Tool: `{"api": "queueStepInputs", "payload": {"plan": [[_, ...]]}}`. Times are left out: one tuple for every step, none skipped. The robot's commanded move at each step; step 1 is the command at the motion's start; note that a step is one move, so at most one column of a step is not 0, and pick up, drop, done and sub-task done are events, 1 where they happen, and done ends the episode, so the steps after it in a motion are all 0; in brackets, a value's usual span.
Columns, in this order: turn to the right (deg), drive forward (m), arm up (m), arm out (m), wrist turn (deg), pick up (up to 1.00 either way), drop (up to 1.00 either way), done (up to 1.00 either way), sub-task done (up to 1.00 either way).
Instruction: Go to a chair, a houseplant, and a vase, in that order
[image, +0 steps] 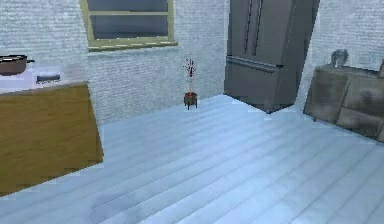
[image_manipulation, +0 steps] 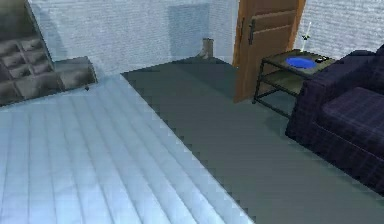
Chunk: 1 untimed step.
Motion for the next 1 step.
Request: {"api": "queueStepInputs", "payload": {"plan": [[0.0, 1.0, 0.0, 0.0, 0.0, 0.0, 0.0, 0.0, 0.0]]}}
